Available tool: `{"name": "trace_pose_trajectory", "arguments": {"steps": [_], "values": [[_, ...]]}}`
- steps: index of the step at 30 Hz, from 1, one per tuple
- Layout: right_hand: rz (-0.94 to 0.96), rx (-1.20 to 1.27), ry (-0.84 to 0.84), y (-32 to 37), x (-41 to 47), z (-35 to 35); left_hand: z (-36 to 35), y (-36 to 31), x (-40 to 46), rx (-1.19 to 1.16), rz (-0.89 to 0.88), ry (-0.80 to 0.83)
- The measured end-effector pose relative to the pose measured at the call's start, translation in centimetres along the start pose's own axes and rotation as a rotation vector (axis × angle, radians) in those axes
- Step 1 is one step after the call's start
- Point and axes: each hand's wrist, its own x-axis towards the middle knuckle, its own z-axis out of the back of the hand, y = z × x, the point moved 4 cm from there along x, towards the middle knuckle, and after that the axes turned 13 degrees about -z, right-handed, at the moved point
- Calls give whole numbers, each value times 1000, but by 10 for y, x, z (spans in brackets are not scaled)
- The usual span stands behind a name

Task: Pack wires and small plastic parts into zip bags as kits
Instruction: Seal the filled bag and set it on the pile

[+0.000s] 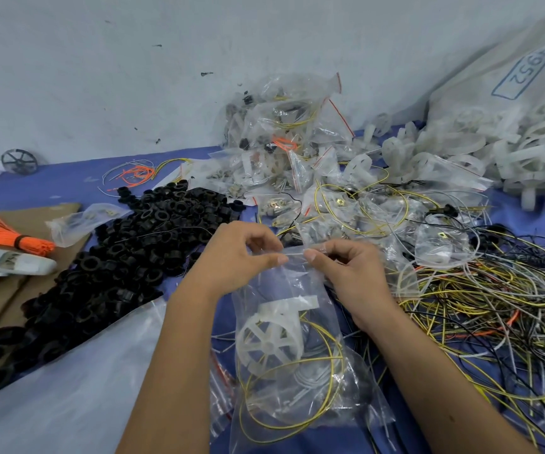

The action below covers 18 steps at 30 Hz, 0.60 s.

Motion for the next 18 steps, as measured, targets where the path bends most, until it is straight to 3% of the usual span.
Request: {"name": "trace_pose_trajectory", "arguments": {"steps": [12, 18], "values": [[85, -102, 96, 6, -5, -5, -18, -19, 12, 162, -50, 86], [82, -91, -76, 3, -1, 3, -10, -9, 6, 113, 40, 66]]}}
